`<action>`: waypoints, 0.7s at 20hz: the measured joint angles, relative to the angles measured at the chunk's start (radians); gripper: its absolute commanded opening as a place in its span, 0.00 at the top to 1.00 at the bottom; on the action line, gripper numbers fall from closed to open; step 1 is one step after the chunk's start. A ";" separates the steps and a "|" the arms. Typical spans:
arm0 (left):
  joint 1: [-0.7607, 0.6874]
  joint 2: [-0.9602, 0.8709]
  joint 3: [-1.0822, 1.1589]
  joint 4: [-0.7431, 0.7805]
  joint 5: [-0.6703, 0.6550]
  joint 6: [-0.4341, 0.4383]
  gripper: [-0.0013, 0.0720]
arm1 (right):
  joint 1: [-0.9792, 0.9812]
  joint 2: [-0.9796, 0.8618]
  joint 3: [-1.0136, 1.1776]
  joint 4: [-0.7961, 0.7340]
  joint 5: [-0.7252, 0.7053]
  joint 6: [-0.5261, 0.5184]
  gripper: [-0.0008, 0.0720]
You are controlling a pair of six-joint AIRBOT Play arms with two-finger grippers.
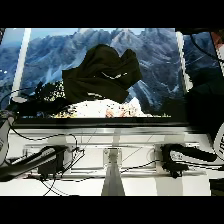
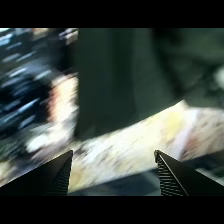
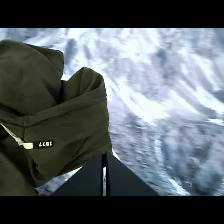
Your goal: Fold the clothes and pants, and hang the long-sleeved shirts on hangers.
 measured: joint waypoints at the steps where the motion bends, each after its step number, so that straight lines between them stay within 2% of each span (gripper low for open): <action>1: 0.001 -0.018 0.000 -0.032 0.008 0.030 0.17 | 0.000 -0.008 -0.010 -0.001 0.001 0.000 0.95; 3: 0.003 -0.044 0.000 -0.093 0.035 0.089 0.19 | 0.000 -0.031 -0.046 0.000 0.003 0.000 0.95; 6: 0.004 -0.064 -0.001 -0.126 0.102 0.143 0.73 | 0.002 -0.076 -0.134 0.045 0.004 -0.009 0.95; 7: 0.004 -0.068 -0.002 -0.131 0.119 0.156 0.86 | 0.008 -0.095 -0.171 0.072 0.006 -0.029 0.95; 8: 0.004 -0.071 -0.002 -0.135 0.129 0.167 0.96 | 0.021 -0.114 -0.205 0.106 0.007 -0.061 0.95; 12: 0.004 -0.074 0.003 -0.156 0.134 0.190 0.96 | 0.149 -0.197 -0.315 0.237 -0.009 -0.259 0.95; 14: 0.004 -0.074 0.007 -0.161 0.126 0.196 0.96 | 0.254 -0.245 -0.341 0.268 -0.076 -0.329 0.94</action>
